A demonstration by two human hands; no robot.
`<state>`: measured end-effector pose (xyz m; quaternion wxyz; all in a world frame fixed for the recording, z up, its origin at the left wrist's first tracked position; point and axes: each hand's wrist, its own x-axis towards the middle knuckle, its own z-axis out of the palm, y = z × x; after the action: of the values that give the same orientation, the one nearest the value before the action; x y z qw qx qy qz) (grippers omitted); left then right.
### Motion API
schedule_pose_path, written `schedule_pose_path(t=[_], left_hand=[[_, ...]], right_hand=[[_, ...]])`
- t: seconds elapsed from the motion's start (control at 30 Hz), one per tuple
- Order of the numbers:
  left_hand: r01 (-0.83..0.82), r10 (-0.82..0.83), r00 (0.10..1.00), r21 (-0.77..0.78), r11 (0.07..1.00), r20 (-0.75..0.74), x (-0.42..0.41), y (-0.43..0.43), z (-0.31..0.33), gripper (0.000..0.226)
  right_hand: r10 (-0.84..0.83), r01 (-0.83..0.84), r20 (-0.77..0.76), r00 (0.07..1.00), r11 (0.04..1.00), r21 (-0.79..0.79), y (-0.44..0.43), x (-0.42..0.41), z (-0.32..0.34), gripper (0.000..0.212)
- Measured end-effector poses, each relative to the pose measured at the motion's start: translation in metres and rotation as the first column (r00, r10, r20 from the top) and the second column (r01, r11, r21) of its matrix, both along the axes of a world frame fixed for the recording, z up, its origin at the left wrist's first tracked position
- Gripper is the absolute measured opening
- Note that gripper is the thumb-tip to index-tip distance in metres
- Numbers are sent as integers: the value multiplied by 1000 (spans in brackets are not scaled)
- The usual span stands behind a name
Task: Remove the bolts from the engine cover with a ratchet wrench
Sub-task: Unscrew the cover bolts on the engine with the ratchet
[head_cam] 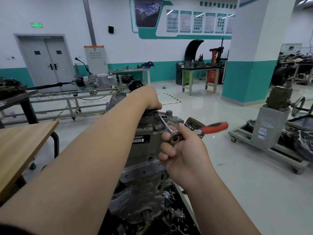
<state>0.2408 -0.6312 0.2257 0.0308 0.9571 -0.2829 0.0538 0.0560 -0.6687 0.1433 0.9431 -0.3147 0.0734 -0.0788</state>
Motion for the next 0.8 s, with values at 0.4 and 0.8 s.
schedule_pose_path(t=[0.4,0.8], left_hand=[[-59,59,998,-14,998,-15,3,-2,0,39],[-52,45,996,-97,994,-80,1,0,1,27]], right_hand=[[88,-105,81,993,966,237,6,-2,-12,33],[-276,27,52,960,-93,-995,-4,-3,16,25]])
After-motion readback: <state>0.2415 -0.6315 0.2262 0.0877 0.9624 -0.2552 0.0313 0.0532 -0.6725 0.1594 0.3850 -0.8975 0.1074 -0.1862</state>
